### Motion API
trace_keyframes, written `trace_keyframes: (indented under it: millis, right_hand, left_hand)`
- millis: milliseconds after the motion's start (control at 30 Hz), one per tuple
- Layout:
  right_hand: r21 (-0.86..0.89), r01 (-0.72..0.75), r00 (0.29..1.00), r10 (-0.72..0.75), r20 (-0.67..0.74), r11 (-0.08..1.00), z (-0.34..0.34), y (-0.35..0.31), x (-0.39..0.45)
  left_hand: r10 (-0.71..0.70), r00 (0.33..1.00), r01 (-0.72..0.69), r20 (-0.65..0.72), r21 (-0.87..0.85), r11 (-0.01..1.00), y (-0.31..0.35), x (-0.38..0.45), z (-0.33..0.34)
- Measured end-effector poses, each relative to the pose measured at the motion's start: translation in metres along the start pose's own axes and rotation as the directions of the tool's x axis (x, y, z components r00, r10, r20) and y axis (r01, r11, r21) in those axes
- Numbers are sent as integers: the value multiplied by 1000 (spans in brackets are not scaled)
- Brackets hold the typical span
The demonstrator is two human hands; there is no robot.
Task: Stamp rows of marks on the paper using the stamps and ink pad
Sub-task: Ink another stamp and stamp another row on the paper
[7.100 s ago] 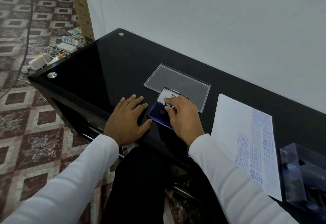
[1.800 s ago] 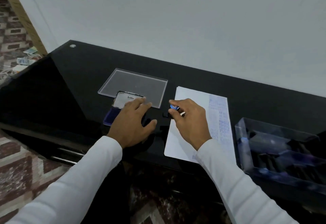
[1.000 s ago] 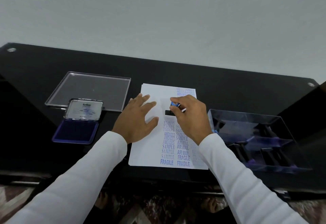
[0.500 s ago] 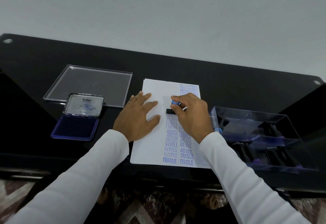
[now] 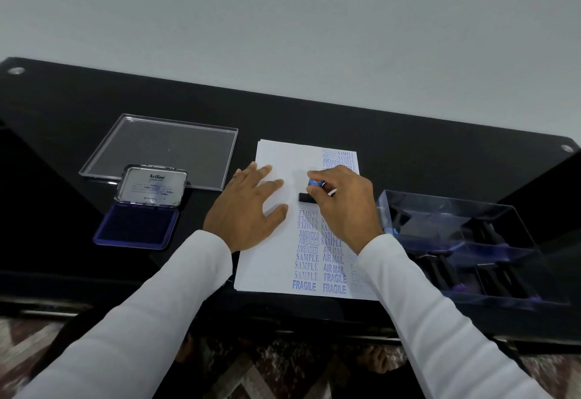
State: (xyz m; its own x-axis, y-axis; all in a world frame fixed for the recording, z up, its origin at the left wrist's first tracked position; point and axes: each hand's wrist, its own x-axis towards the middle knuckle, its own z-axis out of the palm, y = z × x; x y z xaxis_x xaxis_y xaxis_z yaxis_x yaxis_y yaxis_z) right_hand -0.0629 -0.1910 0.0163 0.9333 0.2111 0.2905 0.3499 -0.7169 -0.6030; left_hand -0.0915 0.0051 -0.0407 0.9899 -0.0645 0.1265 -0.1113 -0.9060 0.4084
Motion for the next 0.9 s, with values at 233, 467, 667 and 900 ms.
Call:
trace_keyframes:
  millis: [233,467,667,900]
  right_hand:
    - [-8,4,1000,-4,4,1000,-1,1,-1]
    - [9,13,1000,-13,-1,1000,-1,2,0]
    - [23,29,1000,-28,-10,999,-1,3,0]
    - [-3,-24,999,24,24,1000,-1,0,1]
  left_hand:
    - [-4,1000,4,0,16,1000,0,0,1]
    - [-14,1000,14,17,5,1000,-1,0,1]
    - [-18,1000,17,24,12,1000,0,0,1]
    - [-20,999,20,25,16,1000,-1,0,1]
